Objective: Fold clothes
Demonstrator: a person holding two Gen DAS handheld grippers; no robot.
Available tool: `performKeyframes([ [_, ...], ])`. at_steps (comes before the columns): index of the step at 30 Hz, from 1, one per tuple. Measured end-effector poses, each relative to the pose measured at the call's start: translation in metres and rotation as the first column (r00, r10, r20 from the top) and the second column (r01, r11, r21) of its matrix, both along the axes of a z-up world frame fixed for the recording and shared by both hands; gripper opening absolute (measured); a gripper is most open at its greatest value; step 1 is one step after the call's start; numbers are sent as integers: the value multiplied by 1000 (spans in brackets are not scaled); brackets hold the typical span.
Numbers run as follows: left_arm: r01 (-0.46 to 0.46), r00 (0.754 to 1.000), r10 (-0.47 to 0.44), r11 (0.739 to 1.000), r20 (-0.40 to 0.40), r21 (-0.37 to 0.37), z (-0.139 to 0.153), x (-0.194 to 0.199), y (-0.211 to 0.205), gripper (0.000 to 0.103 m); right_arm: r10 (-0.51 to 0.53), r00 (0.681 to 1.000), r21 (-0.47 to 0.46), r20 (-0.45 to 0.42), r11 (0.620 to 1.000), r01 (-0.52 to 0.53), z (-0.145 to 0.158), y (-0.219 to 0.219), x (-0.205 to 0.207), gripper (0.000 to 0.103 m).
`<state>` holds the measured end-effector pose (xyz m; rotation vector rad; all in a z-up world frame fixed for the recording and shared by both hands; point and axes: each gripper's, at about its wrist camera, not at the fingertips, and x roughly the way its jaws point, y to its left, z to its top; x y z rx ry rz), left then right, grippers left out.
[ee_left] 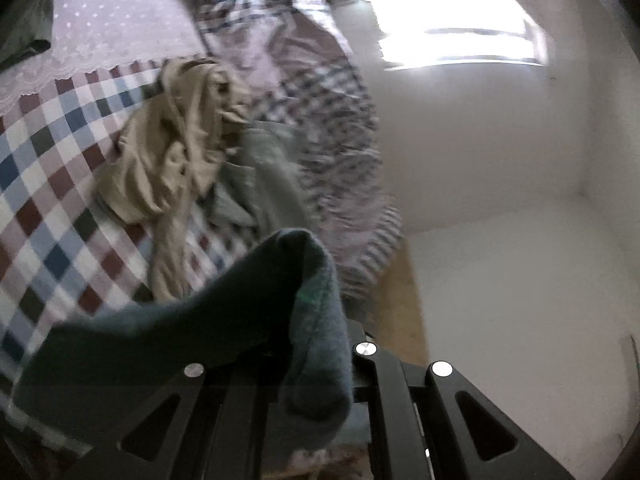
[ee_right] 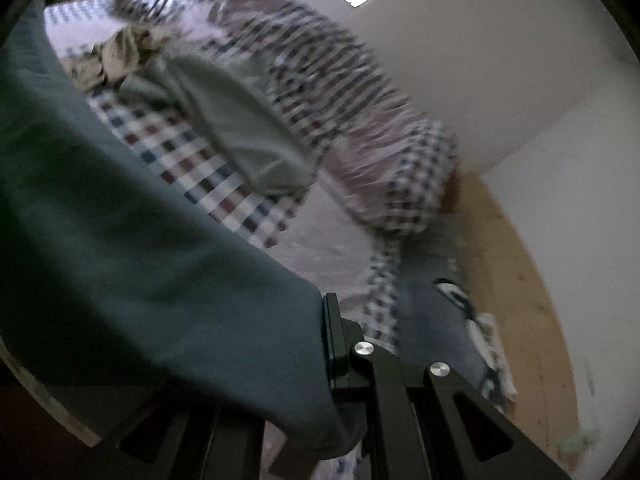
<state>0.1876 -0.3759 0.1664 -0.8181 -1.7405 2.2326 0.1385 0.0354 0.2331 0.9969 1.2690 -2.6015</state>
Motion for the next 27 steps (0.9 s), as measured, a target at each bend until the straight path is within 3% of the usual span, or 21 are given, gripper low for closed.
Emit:
performKeyframes([
  [4,-18,996,18,1000,84,-2,-29,-54,-10,7,12,989,10,146,1000,-14,-32,5,-67,5],
  [7,-44,986,34,997,165,58,-64,-88,-19,8,24,963,-26,270,1000,-17,-60,13,-107,10],
  [10,-66,970,52,996,236,54,-93,-114,-25,14,23,919,-79,393,997,9,-83,17,-146,21],
  [12,-81,963,66,996,262,45,-108,-126,-29,20,-2,904,-122,427,991,60,-94,24,-167,36],
  [13,-98,965,86,995,248,37,-109,-128,-33,26,-24,907,-141,421,986,92,-96,30,-176,37],
  [15,-149,973,147,989,179,1,-103,-127,-41,61,-68,910,-181,410,971,154,-100,42,-192,42],
  [17,-193,974,196,981,110,-37,-93,-121,-50,73,-127,917,-217,378,951,221,-101,55,-207,43],
  [21,-192,975,202,975,92,-108,-90,-114,-58,74,-279,913,-297,298,882,367,-96,87,-216,47],
  [27,-102,983,139,955,118,-279,-94,-96,-55,74,-218,914,-460,343,809,366,-88,99,-183,50],
])
